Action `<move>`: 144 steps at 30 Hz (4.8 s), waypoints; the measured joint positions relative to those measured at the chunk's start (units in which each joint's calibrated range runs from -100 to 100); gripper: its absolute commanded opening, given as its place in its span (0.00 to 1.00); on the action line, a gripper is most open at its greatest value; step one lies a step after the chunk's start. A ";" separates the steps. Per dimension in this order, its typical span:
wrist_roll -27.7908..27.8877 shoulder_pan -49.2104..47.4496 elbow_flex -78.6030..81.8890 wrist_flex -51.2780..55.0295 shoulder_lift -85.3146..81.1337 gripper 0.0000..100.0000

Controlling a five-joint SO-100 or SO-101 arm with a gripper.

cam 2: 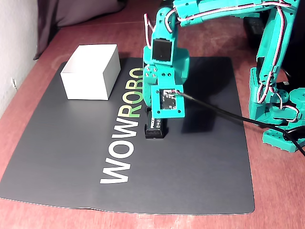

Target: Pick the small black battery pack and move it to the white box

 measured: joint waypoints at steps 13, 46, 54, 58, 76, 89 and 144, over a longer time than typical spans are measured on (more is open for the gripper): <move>0.95 -2.10 -0.36 -3.31 4.24 0.19; -5.78 -4.20 -0.36 -4.10 4.41 0.18; -5.78 -3.34 1.27 -4.10 4.41 0.18; -5.78 -3.34 1.27 -4.10 4.58 0.19; -3.21 -6.18 1.27 -7.50 7.71 0.19; -3.10 -6.18 1.27 -8.63 11.27 0.18; -1.47 -6.18 1.27 -8.29 10.00 0.04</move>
